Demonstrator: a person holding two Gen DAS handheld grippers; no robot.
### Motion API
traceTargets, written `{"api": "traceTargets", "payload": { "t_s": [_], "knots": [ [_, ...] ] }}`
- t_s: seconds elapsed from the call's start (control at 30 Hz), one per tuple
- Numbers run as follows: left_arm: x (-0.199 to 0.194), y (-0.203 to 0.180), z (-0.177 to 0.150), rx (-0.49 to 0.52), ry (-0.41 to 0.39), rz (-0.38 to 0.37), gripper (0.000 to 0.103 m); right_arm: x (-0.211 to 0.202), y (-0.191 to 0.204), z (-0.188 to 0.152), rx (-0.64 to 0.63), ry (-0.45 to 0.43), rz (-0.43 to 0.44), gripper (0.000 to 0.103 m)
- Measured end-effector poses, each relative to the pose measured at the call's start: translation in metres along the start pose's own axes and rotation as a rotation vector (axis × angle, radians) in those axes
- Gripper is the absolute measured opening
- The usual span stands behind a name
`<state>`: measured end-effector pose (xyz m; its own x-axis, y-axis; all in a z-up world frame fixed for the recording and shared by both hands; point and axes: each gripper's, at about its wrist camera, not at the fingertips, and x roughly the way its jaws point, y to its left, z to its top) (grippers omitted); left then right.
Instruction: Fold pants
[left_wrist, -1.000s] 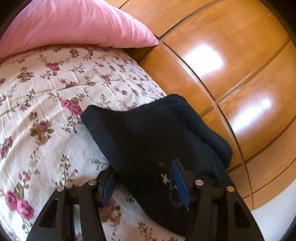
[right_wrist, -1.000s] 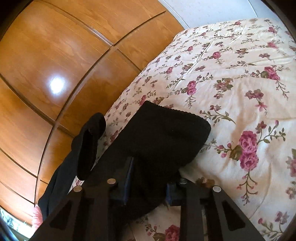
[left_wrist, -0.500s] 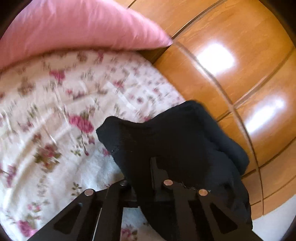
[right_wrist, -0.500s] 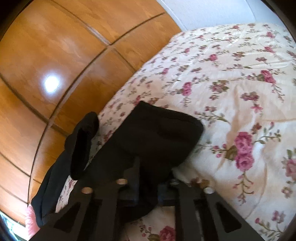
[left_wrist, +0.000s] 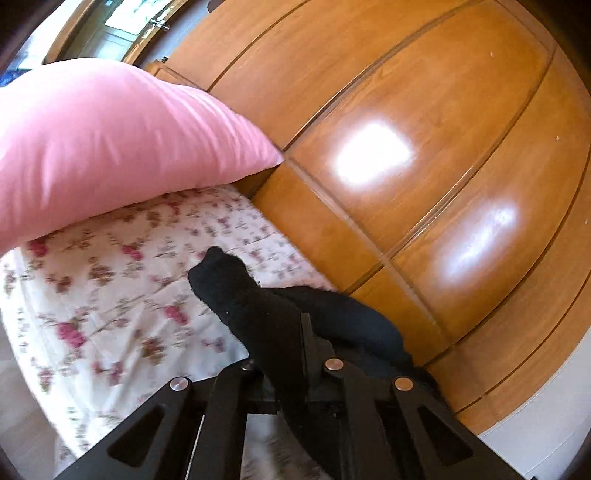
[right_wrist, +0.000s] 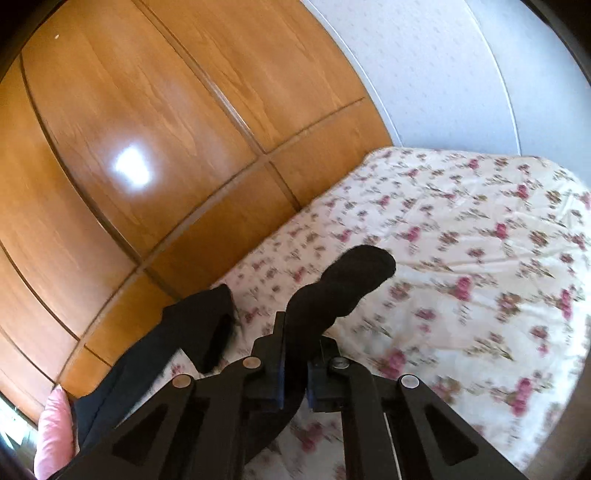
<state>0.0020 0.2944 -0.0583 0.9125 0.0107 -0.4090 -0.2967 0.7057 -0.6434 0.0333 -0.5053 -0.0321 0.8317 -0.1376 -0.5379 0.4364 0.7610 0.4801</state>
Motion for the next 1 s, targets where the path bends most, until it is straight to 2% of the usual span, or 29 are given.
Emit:
{"api": "traceTargets", "payload": {
  "t_s": [0.1, 0.23, 0.3, 0.4, 0.43, 0.5, 0.57, 0.63, 0.67, 0.7, 0.73, 0.8, 0.9, 1.0],
  "knots": [
    [0.011, 0.020, -0.019, 0.042, 0.063, 0.077, 0.006, 0.010, -0.022, -0.021, -0.012, 0.072, -0.057, 0.008],
    [0.032, 0.039, -0.053, 0.143, 0.165, 0.205, 0.008, 0.029, -0.062, -0.054, 0.074, 0.167, -0.113, 0.008],
    [0.035, 0.041, -0.061, 0.172, 0.176, 0.229, 0.011, 0.025, -0.073, -0.061, 0.105, 0.121, -0.063, 0.007],
    [0.027, 0.039, -0.055, 0.165, 0.167, 0.243, 0.028, 0.025, -0.070, -0.059, 0.060, 0.133, -0.068, 0.012],
    [0.021, 0.043, -0.050, 0.133, 0.165, 0.248, 0.028, 0.029, -0.069, -0.057, 0.056, 0.134, -0.072, 0.013],
    [0.009, 0.052, -0.042, 0.071, 0.133, 0.238, 0.028, 0.028, -0.069, -0.056, 0.058, 0.129, -0.078, 0.016],
    [-0.012, 0.058, -0.033, 0.023, 0.049, 0.283, 0.029, 0.028, -0.067, -0.056, 0.062, 0.119, -0.094, 0.019],
    [-0.034, 0.057, -0.025, 0.004, -0.050, 0.329, 0.029, 0.019, -0.059, -0.056, 0.049, 0.098, -0.146, 0.028],
    [-0.039, 0.052, -0.022, 0.008, -0.090, 0.340, 0.029, 0.015, -0.057, -0.053, 0.038, 0.080, -0.183, 0.043],
    [-0.043, 0.047, -0.018, 0.019, -0.120, 0.340, 0.029, 0.009, -0.053, -0.051, 0.027, 0.045, -0.232, 0.056],
    [-0.044, 0.038, -0.016, 0.039, -0.140, 0.322, 0.030, 0.002, -0.050, -0.047, 0.022, -0.003, -0.267, 0.060],
    [-0.038, 0.015, -0.015, 0.107, -0.143, 0.280, 0.034, -0.010, -0.043, -0.040, 0.017, -0.080, -0.281, 0.061],
    [-0.009, -0.030, -0.026, 0.236, -0.066, 0.179, 0.036, -0.011, -0.025, -0.030, -0.018, -0.095, -0.223, 0.062],
    [0.037, -0.075, -0.048, 0.325, 0.085, 0.088, 0.037, 0.006, 0.002, -0.027, -0.073, -0.035, -0.122, 0.062]
  ]
}}
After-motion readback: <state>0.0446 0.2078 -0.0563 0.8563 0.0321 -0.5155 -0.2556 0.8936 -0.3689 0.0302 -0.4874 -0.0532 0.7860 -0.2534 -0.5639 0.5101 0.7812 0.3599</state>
